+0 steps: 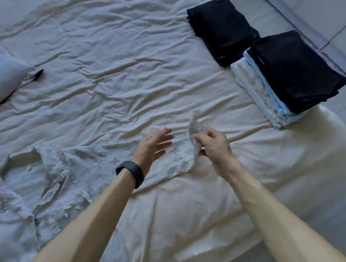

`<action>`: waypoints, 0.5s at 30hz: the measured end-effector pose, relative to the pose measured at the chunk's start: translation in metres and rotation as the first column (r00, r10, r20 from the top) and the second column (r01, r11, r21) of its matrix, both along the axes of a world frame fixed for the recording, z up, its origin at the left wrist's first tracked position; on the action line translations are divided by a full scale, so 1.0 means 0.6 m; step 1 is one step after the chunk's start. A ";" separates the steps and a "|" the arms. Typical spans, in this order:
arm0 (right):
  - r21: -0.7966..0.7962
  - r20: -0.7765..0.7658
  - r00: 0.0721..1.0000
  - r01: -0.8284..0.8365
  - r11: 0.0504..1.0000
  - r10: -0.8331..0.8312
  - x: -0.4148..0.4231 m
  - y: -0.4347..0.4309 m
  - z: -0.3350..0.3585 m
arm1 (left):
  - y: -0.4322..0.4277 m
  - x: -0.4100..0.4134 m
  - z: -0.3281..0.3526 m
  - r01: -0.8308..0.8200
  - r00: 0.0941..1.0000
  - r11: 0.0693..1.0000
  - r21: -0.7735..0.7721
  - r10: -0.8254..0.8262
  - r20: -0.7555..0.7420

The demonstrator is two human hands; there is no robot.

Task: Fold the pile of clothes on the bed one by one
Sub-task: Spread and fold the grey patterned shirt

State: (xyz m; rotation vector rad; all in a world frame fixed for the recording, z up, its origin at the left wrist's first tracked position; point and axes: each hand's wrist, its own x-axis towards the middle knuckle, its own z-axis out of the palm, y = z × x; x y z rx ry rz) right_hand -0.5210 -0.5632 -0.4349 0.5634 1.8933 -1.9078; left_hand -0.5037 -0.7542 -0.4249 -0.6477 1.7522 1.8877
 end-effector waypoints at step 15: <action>0.450 -0.085 0.812 -0.486 0.749 0.578 0.400 -0.331 0.010 | -0.327 0.341 0.108 -0.691 0.713 0.640 -0.335 0.681 -0.170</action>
